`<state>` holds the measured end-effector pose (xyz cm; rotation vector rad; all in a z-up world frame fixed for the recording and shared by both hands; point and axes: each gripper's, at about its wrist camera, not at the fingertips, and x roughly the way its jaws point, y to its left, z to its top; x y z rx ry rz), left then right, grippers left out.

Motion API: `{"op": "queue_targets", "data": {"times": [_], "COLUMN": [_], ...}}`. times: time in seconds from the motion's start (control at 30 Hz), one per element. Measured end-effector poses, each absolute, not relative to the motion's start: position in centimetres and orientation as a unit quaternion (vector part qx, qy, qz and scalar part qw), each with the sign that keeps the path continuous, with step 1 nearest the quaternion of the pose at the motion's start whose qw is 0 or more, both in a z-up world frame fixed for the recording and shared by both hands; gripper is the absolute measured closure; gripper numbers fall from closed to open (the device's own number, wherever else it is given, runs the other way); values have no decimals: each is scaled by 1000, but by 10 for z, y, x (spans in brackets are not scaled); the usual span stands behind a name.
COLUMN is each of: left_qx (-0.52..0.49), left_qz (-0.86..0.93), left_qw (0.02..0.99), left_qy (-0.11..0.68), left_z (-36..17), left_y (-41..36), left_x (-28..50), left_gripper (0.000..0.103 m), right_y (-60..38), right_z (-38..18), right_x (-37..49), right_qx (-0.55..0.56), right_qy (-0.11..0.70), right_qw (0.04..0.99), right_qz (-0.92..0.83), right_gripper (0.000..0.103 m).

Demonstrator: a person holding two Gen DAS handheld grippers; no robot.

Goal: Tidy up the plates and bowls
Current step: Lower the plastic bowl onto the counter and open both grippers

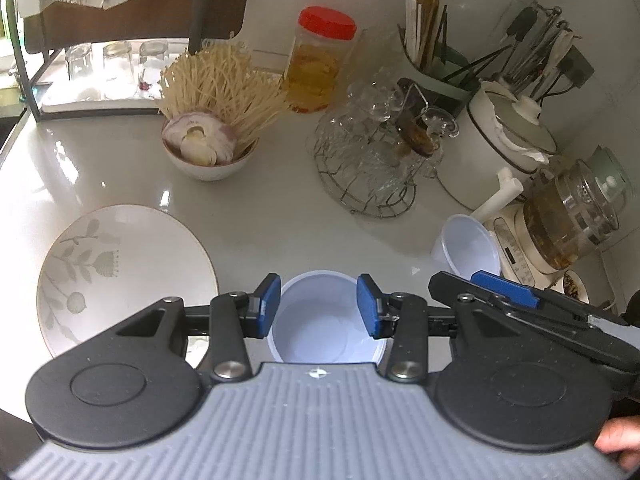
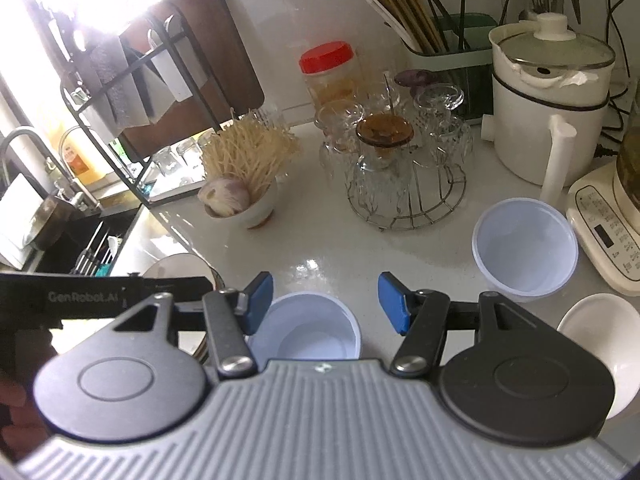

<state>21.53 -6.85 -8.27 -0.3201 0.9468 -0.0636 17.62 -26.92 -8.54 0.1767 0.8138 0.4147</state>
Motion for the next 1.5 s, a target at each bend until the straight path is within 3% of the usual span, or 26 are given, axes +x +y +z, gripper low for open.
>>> {"op": "queue_targets", "data": {"times": [0.73,1.5], "left_qx": [-148,-142], "left_qz": [-67,-111], "left_qw": [881,894], "left_qy": [445,411], "left_z": [-70,-50], "left_y": [-72,-16], "left_x": [213,183], "left_gripper": [55,55], "right_y": [-273,-229], "right_z": [-70,-50], "right_x": [158,123], "right_qx": [89,100], "right_qy": [373,354], "right_qw": [911,926], "right_qz": [149,88], "right_gripper": [42,42]}}
